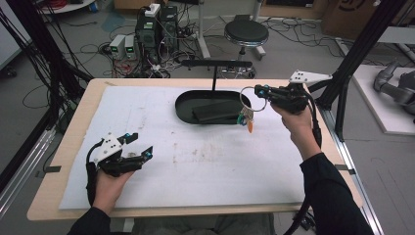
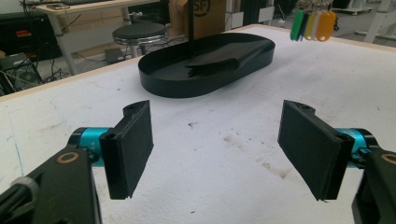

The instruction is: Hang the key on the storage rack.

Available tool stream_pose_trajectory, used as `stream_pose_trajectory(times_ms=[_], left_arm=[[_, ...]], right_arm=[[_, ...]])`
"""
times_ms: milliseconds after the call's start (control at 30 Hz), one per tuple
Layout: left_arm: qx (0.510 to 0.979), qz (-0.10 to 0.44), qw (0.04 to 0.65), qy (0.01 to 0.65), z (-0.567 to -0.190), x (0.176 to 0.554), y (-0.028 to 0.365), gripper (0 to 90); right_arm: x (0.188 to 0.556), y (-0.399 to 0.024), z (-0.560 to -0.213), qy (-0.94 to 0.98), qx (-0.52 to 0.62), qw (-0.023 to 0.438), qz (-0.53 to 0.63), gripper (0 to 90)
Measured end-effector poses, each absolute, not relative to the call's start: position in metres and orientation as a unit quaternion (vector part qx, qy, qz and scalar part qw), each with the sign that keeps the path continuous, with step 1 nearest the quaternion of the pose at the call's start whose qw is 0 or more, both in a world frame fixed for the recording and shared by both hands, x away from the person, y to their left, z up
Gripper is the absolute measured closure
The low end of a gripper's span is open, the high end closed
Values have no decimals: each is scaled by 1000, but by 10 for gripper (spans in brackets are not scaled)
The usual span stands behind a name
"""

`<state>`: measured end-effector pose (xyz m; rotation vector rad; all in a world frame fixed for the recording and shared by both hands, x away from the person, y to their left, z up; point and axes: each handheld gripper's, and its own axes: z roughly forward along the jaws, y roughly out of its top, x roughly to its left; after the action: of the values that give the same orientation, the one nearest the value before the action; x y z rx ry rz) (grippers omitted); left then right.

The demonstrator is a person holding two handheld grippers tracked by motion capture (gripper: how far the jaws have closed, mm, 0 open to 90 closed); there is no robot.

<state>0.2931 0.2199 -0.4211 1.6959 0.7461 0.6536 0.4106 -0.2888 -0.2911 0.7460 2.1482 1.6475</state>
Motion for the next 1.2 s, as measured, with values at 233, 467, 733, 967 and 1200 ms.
stream_pose_trajectory(times_ms=[233,467,733,967,1200], left_arm=[[716,277,557,317,-421,292,220,264],[715,277,558,317,-421,291,222,264],[715,277,558,319,-422,289,224,264],[714,279,556,321,-423,285,227,264],[714,283,554,322,-423,280,229,264]], right_arm=[[427,-286,-280,748,268,183,579,881],[442,-278,-274,749,270,194,573,880],[463,-273,-277,753,274,201,564,880],[481,-270,-282,751,281,207,560,880],[496,-273,-294,745,301,207,559,880]])
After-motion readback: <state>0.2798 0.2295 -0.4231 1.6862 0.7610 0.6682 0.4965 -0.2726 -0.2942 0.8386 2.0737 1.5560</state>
